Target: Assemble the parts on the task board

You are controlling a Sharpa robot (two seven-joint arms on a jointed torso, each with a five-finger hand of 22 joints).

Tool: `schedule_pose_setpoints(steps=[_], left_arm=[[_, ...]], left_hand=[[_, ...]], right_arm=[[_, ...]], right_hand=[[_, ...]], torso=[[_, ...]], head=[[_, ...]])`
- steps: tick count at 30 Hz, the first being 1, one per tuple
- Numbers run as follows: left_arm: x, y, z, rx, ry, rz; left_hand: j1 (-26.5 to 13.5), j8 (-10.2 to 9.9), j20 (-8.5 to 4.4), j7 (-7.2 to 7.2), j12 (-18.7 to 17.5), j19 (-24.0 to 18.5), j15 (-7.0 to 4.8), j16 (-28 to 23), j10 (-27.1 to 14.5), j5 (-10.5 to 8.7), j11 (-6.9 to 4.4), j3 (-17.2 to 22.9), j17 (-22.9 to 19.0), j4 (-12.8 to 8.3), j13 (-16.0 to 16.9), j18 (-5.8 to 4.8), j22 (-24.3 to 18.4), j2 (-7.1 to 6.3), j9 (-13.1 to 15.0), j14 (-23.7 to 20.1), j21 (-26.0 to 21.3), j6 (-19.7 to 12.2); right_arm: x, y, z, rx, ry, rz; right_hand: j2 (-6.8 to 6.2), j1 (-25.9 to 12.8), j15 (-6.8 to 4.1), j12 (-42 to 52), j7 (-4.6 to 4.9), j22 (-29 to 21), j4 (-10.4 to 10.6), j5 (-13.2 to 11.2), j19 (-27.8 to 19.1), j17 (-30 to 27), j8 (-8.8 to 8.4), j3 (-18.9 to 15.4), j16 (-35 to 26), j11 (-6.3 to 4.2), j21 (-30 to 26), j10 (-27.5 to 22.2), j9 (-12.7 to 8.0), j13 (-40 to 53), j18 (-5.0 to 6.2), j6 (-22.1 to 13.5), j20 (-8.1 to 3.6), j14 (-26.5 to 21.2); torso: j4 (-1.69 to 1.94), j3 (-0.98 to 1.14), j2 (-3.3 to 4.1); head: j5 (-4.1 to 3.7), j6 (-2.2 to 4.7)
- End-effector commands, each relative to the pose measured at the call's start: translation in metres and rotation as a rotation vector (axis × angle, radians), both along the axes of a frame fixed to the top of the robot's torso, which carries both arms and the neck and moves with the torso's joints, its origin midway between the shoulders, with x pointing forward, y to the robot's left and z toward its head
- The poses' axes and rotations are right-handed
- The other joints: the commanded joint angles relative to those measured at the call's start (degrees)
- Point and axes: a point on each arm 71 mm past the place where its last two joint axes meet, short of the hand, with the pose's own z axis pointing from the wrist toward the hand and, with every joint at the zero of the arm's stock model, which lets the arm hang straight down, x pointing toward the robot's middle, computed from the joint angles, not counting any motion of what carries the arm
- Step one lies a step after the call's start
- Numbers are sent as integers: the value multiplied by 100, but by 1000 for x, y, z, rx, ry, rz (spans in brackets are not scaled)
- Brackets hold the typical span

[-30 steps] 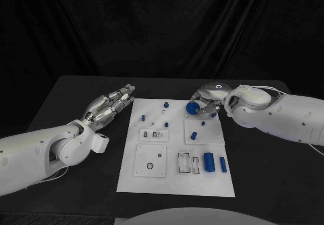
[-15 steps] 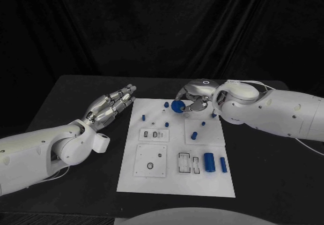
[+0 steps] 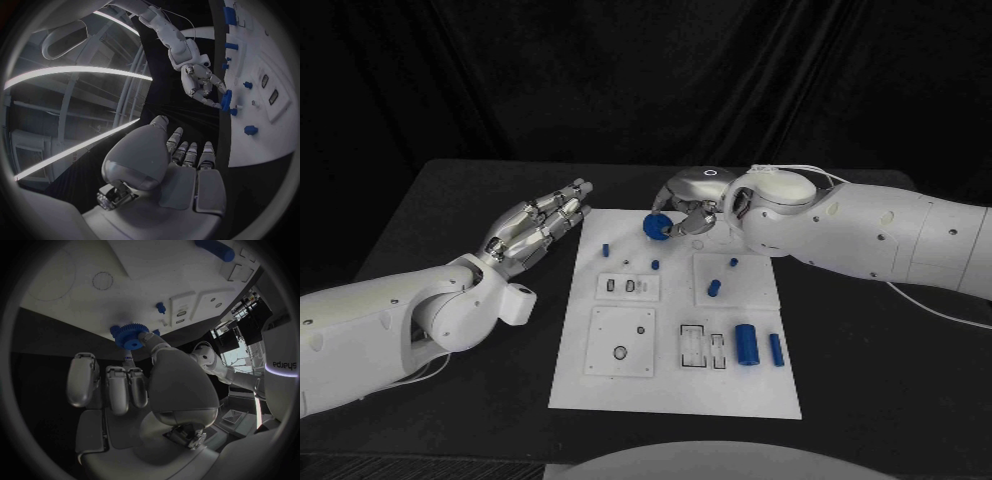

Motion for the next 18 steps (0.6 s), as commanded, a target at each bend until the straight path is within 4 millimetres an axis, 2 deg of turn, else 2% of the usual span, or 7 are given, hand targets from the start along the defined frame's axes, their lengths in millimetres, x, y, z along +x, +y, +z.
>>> schedule_pose_setpoints(steps=[1,9,12,16,18], left_arm=[[-2,0,12,-105,-126,2],[-1,-1,12,-106,-125,-2],[-1,-2,11,-106,-125,-2],[0,-2,11,-106,-124,-4],[0,-2,11,-106,-124,-4]], left_hand=[[43,20,37,24,16,0,35,-21,6,15,42,21,-9,-2,9,81,-5,11,9,8,-14,25],[42,20,41,27,18,0,37,-21,13,15,45,28,-9,-3,11,83,-5,11,9,8,-14,23],[42,20,41,27,18,0,37,-21,13,15,45,28,-9,-3,11,83,-5,11,9,8,-14,23],[42,20,41,27,18,0,37,-21,13,15,45,28,-9,-3,11,83,-5,11,9,8,-14,23],[42,20,41,27,18,0,37,-21,13,15,45,28,-9,-3,11,83,-5,11,9,8,-14,23]], right_arm=[[2,2,-5,-29,22,-7],[4,9,-12,-45,30,-7],[4,11,-14,-50,36,-5],[4,14,-16,-54,43,-2],[3,16,-18,-56,45,-3]], right_hand=[[-17,-76,49,15,3,665,40,-24,-12,1509,807,5,15,46,-32,589,1567,1509,22,9,49,610],[-36,-72,50,15,22,652,37,-20,-33,1509,704,54,15,36,-74,589,1517,1509,33,-38,59,610],[-39,-71,47,15,25,649,37,-23,-38,1509,678,67,15,32,-83,589,1504,1509,35,-51,59,610],[-47,-71,41,15,28,643,35,-35,-47,1509,643,81,15,21,-101,589,1488,1509,40,-68,57,610],[-53,-69,27,15,25,632,34,-64,-65,1509,574,112,15,4,-135,589,1456,1509,48,-108,49,610]], torso=[[-8,3,3],[-15,13,12],[-26,13,6],[-23,11,3],[-29,12,4]], head=[[0,-7],[-11,-23],[-7,-30],[-3,-47],[-4,-52]])
